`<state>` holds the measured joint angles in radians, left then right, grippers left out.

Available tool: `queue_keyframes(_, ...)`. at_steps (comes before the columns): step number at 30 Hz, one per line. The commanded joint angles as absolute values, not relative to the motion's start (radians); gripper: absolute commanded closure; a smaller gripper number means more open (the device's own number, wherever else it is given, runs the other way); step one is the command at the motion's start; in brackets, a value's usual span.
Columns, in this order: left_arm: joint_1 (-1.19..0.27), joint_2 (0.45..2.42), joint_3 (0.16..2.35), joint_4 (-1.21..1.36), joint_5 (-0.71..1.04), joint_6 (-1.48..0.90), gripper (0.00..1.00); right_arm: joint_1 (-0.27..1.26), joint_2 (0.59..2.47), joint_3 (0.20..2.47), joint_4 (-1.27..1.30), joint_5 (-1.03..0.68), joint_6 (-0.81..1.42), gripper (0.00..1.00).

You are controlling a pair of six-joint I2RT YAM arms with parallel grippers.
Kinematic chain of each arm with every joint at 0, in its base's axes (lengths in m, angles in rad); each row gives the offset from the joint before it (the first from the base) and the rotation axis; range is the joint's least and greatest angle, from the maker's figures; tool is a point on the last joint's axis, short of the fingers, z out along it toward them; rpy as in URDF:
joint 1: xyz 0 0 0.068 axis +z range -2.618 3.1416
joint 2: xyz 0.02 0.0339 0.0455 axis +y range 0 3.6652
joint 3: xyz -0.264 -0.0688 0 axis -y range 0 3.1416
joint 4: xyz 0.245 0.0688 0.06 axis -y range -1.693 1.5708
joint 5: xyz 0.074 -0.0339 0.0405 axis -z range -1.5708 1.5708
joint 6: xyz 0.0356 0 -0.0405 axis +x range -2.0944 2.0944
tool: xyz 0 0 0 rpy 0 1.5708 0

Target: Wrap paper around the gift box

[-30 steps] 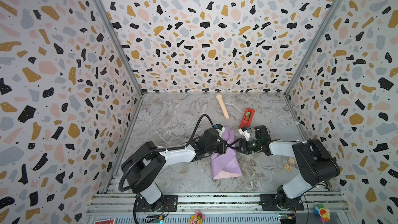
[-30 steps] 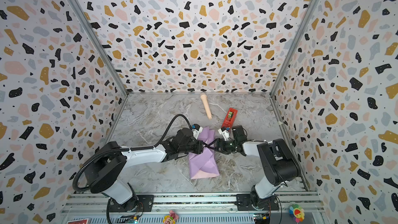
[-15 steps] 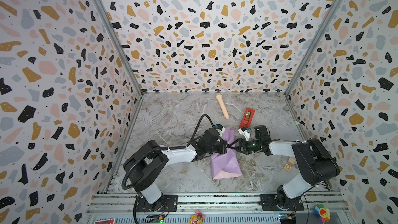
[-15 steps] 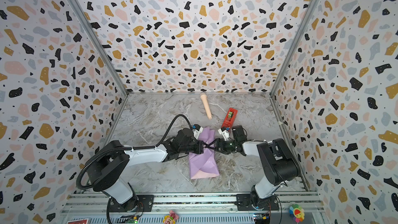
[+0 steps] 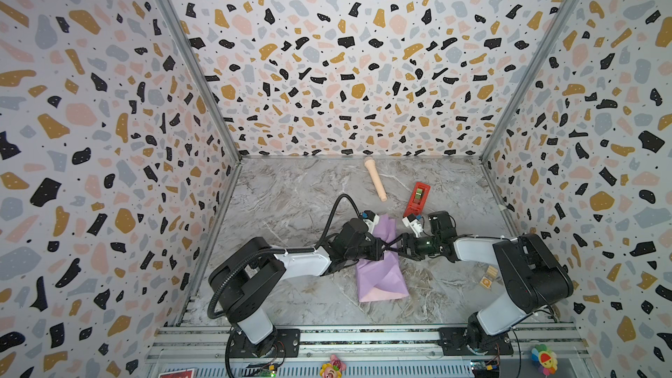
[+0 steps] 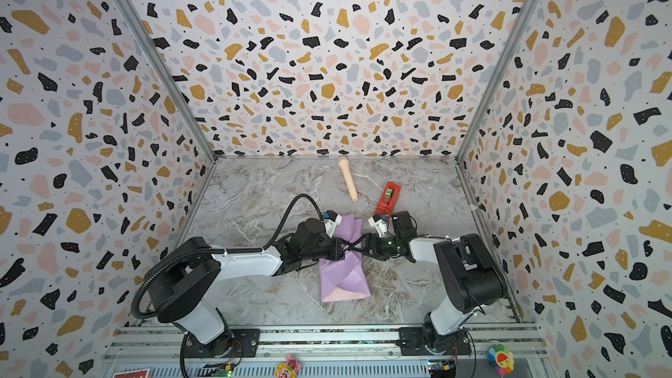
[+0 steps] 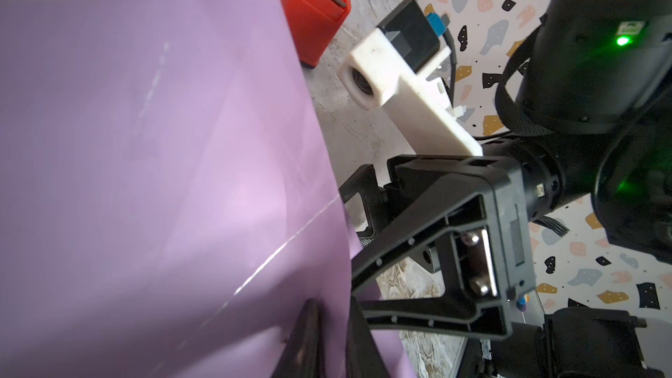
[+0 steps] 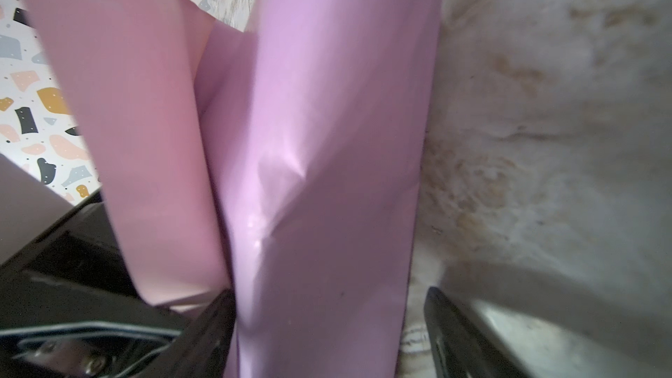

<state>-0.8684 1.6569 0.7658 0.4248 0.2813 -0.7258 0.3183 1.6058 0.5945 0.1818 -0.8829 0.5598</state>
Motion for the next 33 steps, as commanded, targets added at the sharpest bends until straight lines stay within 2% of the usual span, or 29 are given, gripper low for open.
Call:
queue_keyframes(1, -0.887, 1.707, 0.73, 0.446, 0.346, -0.738, 0.78, 0.344, 1.608, 0.593, 0.057, -0.759, 0.543, 0.19)
queue_keyframes(13, -0.888, 1.704, 0.703, 0.465, 0.348, -0.736, 0.63, 0.329, 1.549, 0.667, -0.007, -0.765, 0.545, 0.19)
queue_keyframes(28, -0.888, 1.695, 0.696, 0.475, 0.349, -0.737, 0.48, 0.18, 1.426, 0.739, -0.145, -0.746, 0.486, 0.18)
queue_keyframes(33, -0.888, 1.691, 0.698, 0.477, 0.348, -0.738, 0.38, 0.173, 1.387, 0.735, -0.15, -0.705, 0.484, 0.18)
